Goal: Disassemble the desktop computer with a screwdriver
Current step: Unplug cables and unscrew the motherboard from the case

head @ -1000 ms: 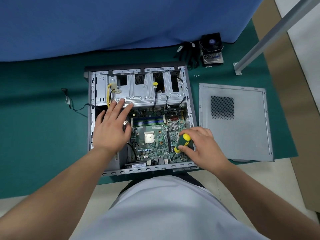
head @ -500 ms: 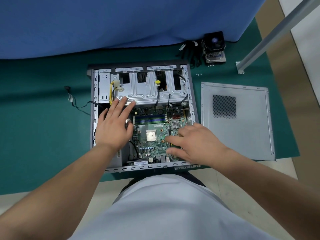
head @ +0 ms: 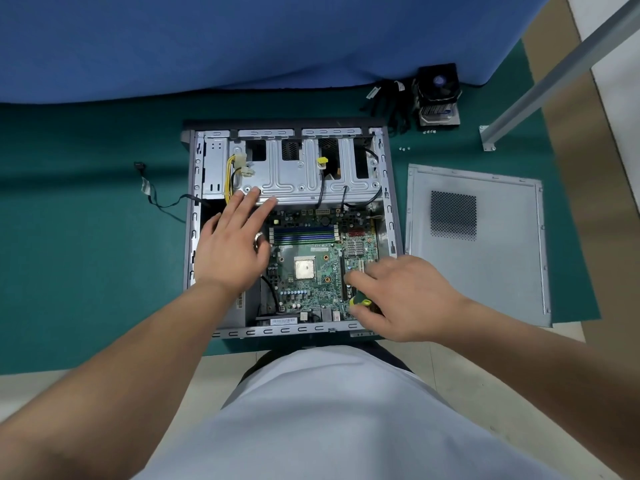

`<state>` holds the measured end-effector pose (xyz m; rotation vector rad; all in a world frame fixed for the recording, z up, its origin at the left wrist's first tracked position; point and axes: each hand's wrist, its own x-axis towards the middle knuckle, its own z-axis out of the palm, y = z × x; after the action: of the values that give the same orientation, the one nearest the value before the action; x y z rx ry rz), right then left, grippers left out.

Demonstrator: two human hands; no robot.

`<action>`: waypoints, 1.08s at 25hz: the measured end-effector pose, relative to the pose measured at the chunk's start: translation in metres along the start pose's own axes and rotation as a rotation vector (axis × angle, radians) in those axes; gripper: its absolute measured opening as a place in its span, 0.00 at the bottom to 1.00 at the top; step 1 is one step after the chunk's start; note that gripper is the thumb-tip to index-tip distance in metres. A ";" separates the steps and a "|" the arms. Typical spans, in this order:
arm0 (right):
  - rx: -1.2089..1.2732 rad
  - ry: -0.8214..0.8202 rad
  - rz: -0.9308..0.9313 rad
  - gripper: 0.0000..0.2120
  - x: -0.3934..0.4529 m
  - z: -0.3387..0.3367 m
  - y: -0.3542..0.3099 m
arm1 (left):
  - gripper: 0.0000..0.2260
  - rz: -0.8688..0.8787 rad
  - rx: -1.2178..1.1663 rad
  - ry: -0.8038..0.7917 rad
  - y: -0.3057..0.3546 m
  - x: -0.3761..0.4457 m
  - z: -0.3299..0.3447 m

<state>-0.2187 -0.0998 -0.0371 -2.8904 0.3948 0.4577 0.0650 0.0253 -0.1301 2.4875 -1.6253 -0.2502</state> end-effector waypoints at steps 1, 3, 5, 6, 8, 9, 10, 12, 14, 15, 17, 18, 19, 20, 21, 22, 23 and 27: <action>0.004 0.011 0.014 0.19 -0.001 0.001 0.000 | 0.32 -0.002 -0.002 -0.003 0.000 0.000 0.000; 0.061 -0.006 -0.010 0.14 -0.002 0.001 -0.002 | 0.31 0.001 -0.003 -0.006 0.001 0.000 -0.001; 0.157 -0.046 -0.037 0.16 -0.003 0.000 -0.003 | 0.32 -0.001 -0.004 -0.007 0.002 0.000 -0.002; 0.177 -0.068 -0.023 0.17 -0.003 0.000 -0.003 | 0.32 -0.003 -0.003 -0.006 0.002 0.000 -0.002; 0.184 -0.063 -0.008 0.17 -0.004 0.002 -0.004 | 0.32 -0.005 -0.005 -0.004 0.002 0.000 -0.003; 0.198 -0.056 -0.008 0.16 -0.005 0.006 -0.004 | 0.32 -0.006 -0.008 -0.004 0.002 0.000 -0.003; 0.228 -0.077 0.005 0.17 -0.006 0.006 -0.004 | 0.32 -0.007 -0.009 -0.004 0.003 0.000 -0.003; 0.283 -0.100 0.062 0.20 -0.007 0.007 -0.003 | 0.33 -0.010 -0.013 -0.008 0.003 0.000 -0.003; 0.284 -0.076 0.106 0.18 -0.008 0.008 -0.003 | 0.33 -0.015 -0.023 -0.010 0.004 0.000 -0.003; 0.293 -0.069 0.095 0.16 -0.008 0.010 -0.003 | 0.33 -0.016 -0.027 -0.010 0.004 0.000 -0.004; 0.301 -0.079 0.055 0.15 -0.008 0.010 -0.005 | 0.34 -0.018 -0.026 -0.011 0.004 0.000 -0.005; 0.262 -0.079 0.078 0.15 -0.008 0.008 -0.006 | 0.34 -0.019 -0.026 -0.012 0.004 0.000 -0.005; 0.224 -0.047 0.115 0.14 -0.009 0.010 -0.005 | 0.34 -0.019 -0.028 -0.015 0.004 0.000 -0.005; 0.198 -0.052 0.159 0.15 -0.009 0.008 -0.005 | 0.33 -0.019 -0.030 -0.017 0.005 0.000 -0.005; 0.199 -0.042 0.163 0.16 -0.009 0.010 -0.005 | 0.33 -0.019 -0.030 -0.018 0.005 0.000 -0.005; 0.211 -0.060 0.150 0.15 -0.009 0.008 -0.006 | 0.33 -0.017 -0.030 -0.018 0.005 0.000 -0.005; 0.238 -0.052 0.121 0.14 -0.010 0.009 -0.006 | 0.33 -0.015 -0.032 -0.018 0.005 0.000 -0.005; 0.242 -0.026 0.233 0.17 -0.012 0.010 -0.007 | 0.33 -0.013 -0.039 -0.016 0.005 0.000 -0.006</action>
<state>-0.2302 -0.0881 -0.0418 -2.6138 0.7336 0.4479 0.0616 0.0232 -0.1227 2.4743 -1.5945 -0.3010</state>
